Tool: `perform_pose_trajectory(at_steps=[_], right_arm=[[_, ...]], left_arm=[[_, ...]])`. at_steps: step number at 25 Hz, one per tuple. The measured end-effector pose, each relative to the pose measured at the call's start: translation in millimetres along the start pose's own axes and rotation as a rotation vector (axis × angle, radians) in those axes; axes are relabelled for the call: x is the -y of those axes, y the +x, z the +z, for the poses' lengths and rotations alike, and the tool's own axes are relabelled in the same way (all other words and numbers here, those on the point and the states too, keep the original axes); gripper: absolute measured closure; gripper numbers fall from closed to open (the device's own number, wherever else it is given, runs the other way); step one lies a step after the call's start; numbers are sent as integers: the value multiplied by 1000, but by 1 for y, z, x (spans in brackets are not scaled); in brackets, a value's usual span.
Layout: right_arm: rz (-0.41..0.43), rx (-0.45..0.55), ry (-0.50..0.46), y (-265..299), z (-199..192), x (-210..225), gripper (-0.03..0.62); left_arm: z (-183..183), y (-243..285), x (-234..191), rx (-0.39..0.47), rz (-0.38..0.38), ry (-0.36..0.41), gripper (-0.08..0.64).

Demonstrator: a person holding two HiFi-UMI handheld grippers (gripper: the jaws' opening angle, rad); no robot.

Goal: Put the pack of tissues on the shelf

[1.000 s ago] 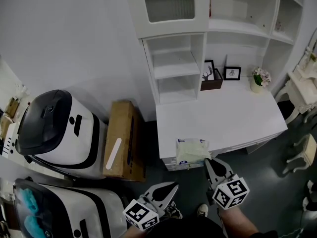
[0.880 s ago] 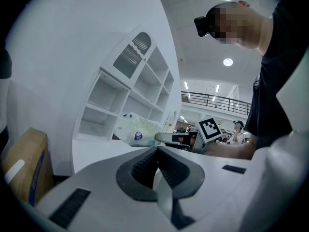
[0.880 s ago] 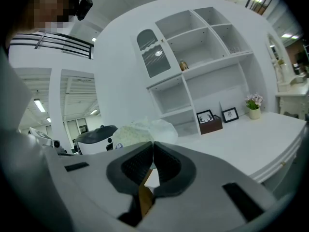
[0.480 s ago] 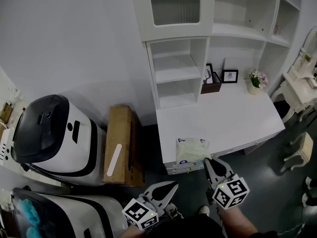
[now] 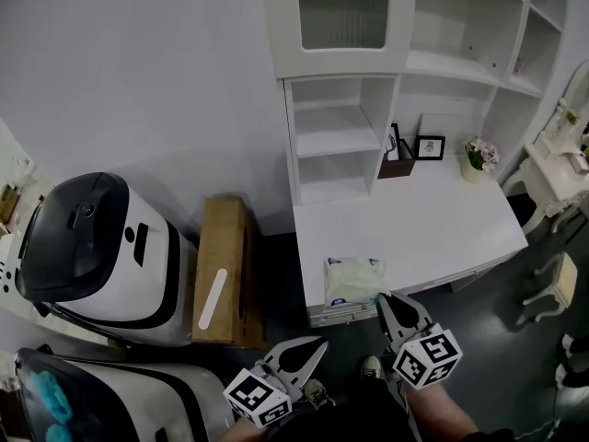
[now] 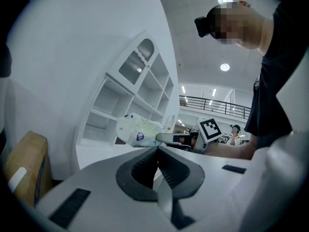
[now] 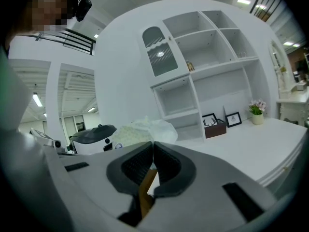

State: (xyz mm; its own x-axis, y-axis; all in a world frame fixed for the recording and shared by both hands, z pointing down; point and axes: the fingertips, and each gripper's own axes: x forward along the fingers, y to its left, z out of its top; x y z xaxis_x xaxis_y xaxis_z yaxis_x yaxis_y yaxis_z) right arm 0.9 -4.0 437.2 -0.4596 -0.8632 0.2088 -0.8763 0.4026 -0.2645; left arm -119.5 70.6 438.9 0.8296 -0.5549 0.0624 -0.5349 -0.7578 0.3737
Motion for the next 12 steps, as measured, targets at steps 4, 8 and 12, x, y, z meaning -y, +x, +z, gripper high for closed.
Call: perform_pose_trajectory(at_steps=[4, 8, 12], right_arm=[[14, -11, -3, 12, 1, 9, 584], [48, -25, 9, 30, 4, 16, 584], [86, -26, -2, 50, 17, 25, 584]], left_arm=[[0, 7, -7, 3, 19, -6, 555], [8, 13, -21, 21, 72, -13, 555], [17, 24, -28, 31, 106, -3, 555]])
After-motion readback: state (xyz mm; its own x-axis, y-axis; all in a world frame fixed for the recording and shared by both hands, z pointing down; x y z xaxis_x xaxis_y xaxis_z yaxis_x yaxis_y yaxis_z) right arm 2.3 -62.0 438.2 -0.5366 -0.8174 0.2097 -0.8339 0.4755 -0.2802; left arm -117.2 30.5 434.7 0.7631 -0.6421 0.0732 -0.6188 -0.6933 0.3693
